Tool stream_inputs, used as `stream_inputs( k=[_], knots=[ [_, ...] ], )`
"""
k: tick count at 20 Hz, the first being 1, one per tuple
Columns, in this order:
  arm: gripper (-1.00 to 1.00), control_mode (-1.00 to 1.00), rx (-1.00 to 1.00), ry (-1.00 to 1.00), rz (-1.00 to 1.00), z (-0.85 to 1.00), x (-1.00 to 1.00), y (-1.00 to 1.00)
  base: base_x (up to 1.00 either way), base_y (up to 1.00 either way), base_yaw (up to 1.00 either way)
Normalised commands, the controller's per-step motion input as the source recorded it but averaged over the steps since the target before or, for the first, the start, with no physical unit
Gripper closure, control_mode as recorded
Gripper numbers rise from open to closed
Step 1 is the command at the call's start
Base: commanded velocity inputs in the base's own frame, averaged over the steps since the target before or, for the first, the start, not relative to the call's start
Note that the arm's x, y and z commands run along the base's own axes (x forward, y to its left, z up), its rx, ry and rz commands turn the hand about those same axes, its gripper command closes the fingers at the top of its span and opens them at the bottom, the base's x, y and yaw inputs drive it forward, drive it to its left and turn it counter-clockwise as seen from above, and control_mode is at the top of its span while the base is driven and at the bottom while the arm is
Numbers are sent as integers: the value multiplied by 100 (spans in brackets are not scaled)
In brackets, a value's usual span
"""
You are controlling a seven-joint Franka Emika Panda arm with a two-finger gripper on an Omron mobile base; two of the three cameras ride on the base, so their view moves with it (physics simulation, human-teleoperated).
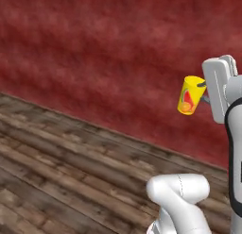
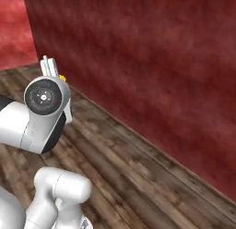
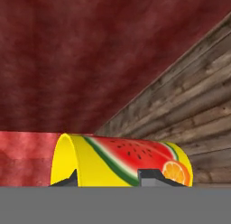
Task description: There is a tray on the dining counter. Grab the cup, mug, and pitcher and place them on the tray. The pitcher may be placed next to the tray if it cannot fit the tray.
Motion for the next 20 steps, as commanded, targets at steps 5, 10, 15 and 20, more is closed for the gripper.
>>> stream_inputs(
  k=[5,10,15,20],
  knots=[
    [100,100,0,0,0,0,0,0,100,-78,44],
    [100,100,0,0,0,0,0,0,100,-76,44],
    [100,100,0,0,0,0,0,0,100,-69,43],
    [100,100,0,0,0,0,0,0,100,-50,41]
  ],
)
